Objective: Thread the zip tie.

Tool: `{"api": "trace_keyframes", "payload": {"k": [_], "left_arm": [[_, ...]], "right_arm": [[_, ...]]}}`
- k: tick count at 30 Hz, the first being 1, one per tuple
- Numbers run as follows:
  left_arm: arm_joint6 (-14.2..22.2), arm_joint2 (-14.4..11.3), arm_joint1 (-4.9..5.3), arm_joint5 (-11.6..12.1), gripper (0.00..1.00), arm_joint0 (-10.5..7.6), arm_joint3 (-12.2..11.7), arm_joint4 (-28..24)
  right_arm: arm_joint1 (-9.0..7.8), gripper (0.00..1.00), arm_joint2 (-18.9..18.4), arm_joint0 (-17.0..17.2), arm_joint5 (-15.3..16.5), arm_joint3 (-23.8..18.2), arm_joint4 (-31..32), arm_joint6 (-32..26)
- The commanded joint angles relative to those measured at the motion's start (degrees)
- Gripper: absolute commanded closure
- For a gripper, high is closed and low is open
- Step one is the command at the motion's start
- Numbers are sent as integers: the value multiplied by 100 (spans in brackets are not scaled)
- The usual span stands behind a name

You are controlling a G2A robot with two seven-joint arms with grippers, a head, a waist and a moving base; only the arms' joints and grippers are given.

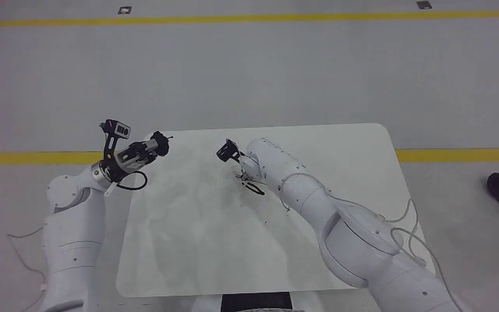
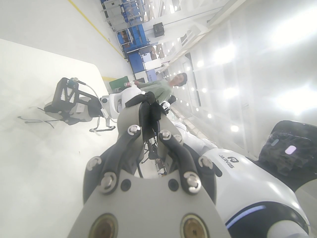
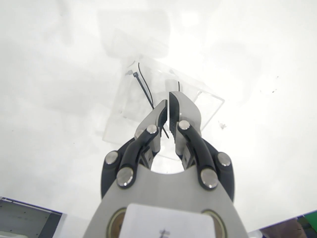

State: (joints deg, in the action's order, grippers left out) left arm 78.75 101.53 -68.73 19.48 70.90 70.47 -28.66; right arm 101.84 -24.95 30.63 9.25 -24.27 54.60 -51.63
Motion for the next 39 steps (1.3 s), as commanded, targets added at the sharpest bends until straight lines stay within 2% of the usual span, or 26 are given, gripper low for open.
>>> {"api": "trace_keyframes", "payload": {"k": [1,5,14,17,19,23,27,32,39], "left_arm": [[0,0,0,0,100,0,0,0],[0,0,0,0,100,0,0,0],[0,0,0,0,100,0,0,0],[0,0,0,0,100,0,0,0],[0,0,0,0,100,0,0,0],[0,0,0,0,100,0,0,0],[0,0,0,0,100,0,0,0],[0,0,0,0,100,0,0,0],[0,0,0,0,100,0,0,0]], "right_arm": [[35,93,-9,-20,-12,85,1,21],[106,88,-30,-52,11,243,-12,44],[248,85,-53,-98,98,521,9,46],[278,87,-84,-131,242,595,-24,69],[289,84,-109,-167,421,640,-54,62],[306,84,-128,-222,674,719,-46,13],[342,84,-135,-203,797,763,-57,-96],[391,82,-132,-165,795,831,-28,-109],[461,85,-127,-138,681,921,42,-43]]}}
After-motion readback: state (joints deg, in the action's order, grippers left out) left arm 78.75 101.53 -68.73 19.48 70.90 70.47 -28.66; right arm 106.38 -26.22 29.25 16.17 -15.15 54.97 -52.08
